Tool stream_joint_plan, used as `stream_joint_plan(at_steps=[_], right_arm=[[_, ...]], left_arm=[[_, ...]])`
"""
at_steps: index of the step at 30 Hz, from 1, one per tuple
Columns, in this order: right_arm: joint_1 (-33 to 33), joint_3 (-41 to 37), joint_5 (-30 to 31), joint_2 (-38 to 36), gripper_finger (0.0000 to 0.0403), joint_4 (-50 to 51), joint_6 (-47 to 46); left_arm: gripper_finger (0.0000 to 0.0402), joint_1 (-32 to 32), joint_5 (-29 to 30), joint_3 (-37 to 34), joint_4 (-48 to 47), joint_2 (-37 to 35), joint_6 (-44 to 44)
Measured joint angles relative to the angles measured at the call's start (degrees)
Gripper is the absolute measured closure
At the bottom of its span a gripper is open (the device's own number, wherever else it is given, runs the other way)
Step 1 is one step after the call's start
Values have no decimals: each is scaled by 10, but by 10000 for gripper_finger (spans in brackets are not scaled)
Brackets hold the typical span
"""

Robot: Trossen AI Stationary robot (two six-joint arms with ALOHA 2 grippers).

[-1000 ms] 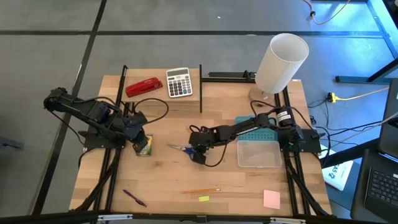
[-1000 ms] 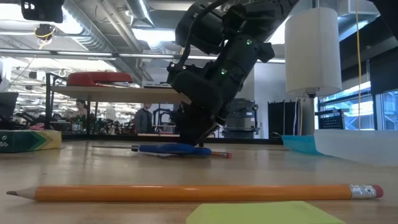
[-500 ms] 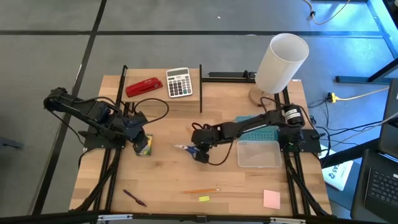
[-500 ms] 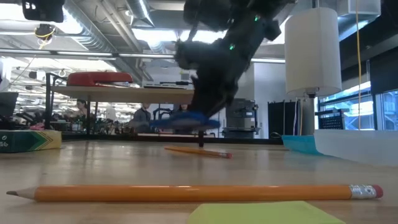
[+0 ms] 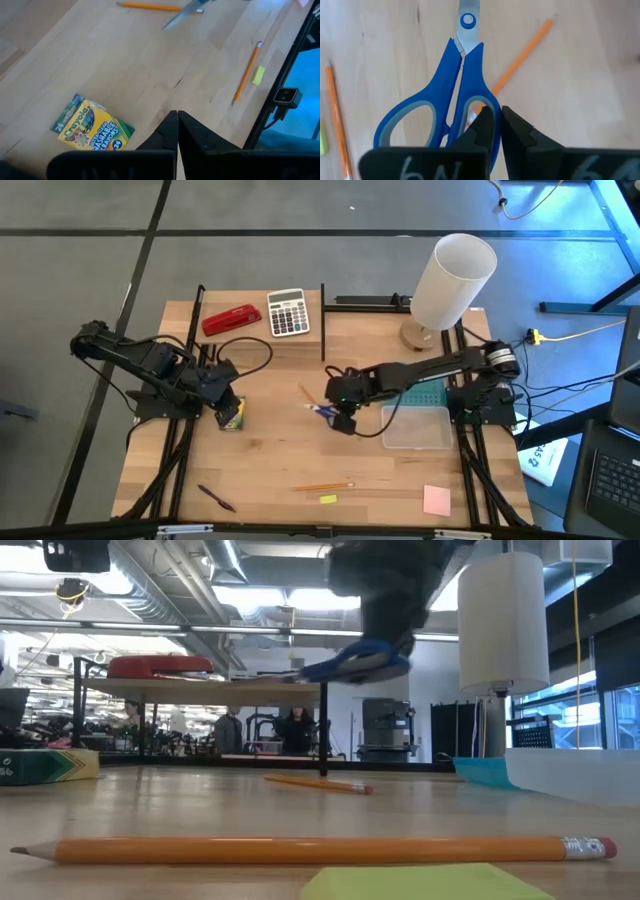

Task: Pack school essentials
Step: Put the blue scissors into the blue supply box

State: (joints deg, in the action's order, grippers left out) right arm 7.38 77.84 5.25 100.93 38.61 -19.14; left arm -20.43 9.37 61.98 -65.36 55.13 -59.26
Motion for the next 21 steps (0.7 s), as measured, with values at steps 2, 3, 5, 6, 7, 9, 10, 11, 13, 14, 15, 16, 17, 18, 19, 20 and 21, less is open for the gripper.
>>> stream_joint_plan(at_steps=[2, 3, 5, 6, 7, 9, 10, 11, 13, 14, 15, 16, 17, 18, 19, 20, 21], right_arm=[[1, 0, 11, -20, 380, 29, 0], [2, 0, 14, -29, 378, 46, 0], [2, 0, 23, -48, 377, 77, 0], [2, 0, 26, -57, 377, 89, -1], [2, 0, 26, -66, 379, 104, -1], [2, 0, 27, -84, 381, 135, -1], [3, 0, 27, -93, 381, 146, -2], [4, 0, 27, -101, 380, 155, -4], [5, 0, 27, -118, 376, 176, -17], [7, -2, 27, -128, 375, 183, -23], [10, -5, 27, -136, 375, 190, -32], [13, -10, 28, -144, 375, 197, -36], [18, -16, 28, -155, 376, 203, -46], [23, -25, 28, -164, 377, 208, -52], [27, -36, 28, -175, 378, 209, -61], [32, -47, 27, -185, 379, 210, -70], [35, -57, 27, -194, 378, 212, -81]], left_arm=[[401, 0, 4, 0, 1, 0, 0], [401, 0, 5, 0, 2, 0, 0], [401, 0, 6, 0, 6, 0, 0], [401, 0, 6, 0, 7, 0, 0], [401, 0, 6, 0, 9, 0, 0], [401, 0, 6, 0, 17, 0, 3], [401, 0, 7, 0, 23, 0, 9], [401, 0, 7, 0, 31, 0, 14], [401, 0, 11, 0, 44, 0, 27], [401, 0, 17, 0, 52, 0, 31], [401, 0, 24, 0, 60, 0, 37], [401, 0, 29, 0, 67, 0, 43], [401, 0, 33, 0, 75, 0, 49], [401, 0, 35, 0, 82, 0, 58], [401, 0, 35, 0, 89, 0, 67], [401, 0, 35, 0, 98, 0, 76], [401, 0, 35, 0, 108, 0, 86]])
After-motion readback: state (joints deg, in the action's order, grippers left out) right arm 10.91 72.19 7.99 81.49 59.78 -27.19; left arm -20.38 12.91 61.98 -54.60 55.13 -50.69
